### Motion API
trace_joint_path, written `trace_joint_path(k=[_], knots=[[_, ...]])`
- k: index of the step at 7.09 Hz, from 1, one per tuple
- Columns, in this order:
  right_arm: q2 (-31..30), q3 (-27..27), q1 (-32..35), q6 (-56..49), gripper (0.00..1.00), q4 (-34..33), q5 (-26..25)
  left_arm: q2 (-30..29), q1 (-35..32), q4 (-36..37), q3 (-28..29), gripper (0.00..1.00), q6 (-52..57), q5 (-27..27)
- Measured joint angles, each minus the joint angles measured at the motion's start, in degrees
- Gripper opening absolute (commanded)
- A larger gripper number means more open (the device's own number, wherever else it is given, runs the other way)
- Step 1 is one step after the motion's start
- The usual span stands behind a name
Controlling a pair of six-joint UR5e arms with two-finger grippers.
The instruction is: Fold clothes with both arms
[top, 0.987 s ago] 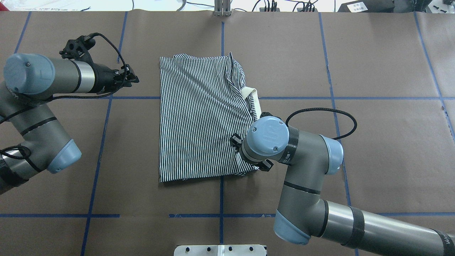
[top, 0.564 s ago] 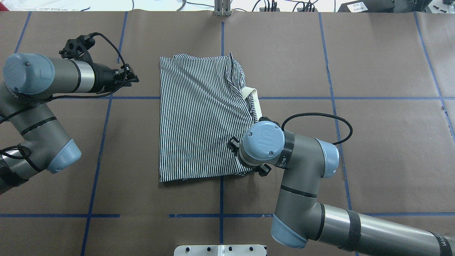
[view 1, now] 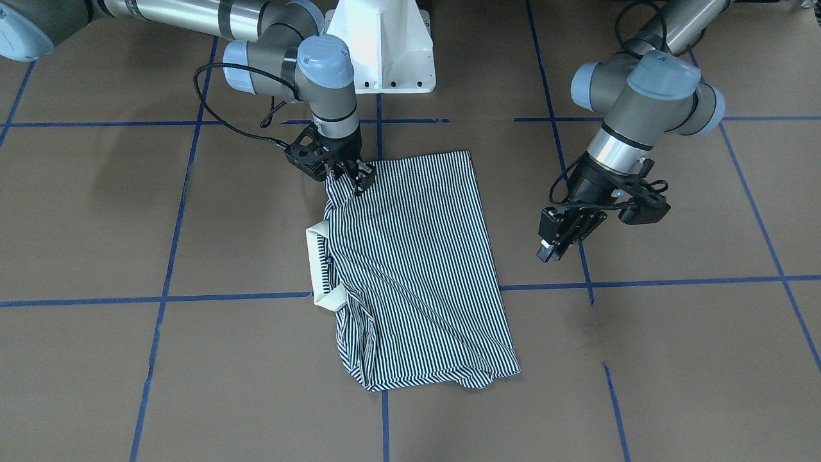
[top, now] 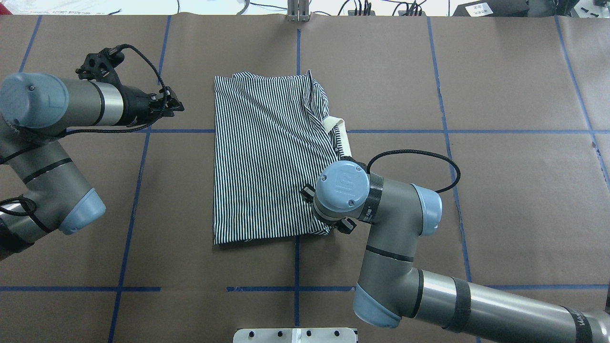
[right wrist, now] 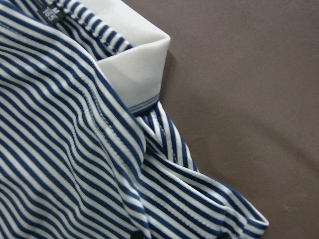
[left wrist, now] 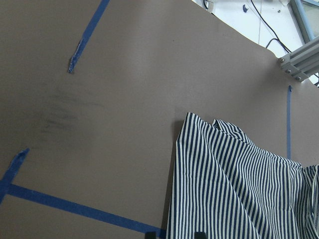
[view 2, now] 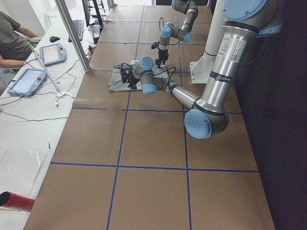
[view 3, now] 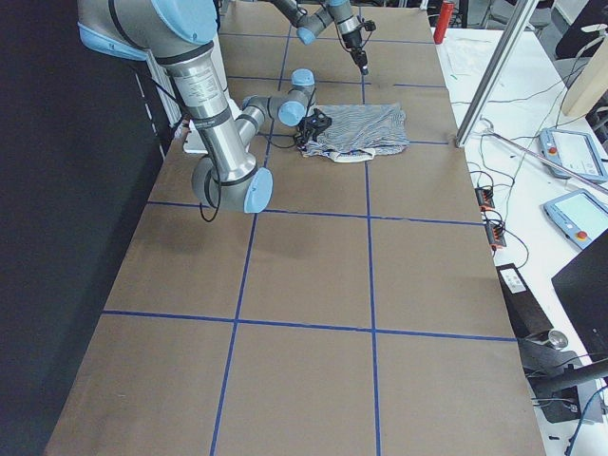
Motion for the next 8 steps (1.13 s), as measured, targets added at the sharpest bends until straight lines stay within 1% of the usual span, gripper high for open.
trace_joint_path(k=[2,6,7,8], knots=[[-0.70,0.95,0.02,-0.34,0.00,-0.05,0.41,0.21,0.00,0.56,-0.76,0.37,0.00,0.00],[-3.59,7.58,0.09,-0.46,0.00,-3.48,0.56,0.16,0.25,3.45,-3.09,0.39,-1.25,-0.04],[-3.95,8.58,0.02,-0.45,0.00,-4.00,0.55,0.22,1.46,3.55,-3.85,0.39,-4.17,0.14],[-4.25,9.11,-0.22,-0.39,0.00,-4.26,0.49,0.67,4.64,3.61,-5.56,0.42,-8.76,1.77]])
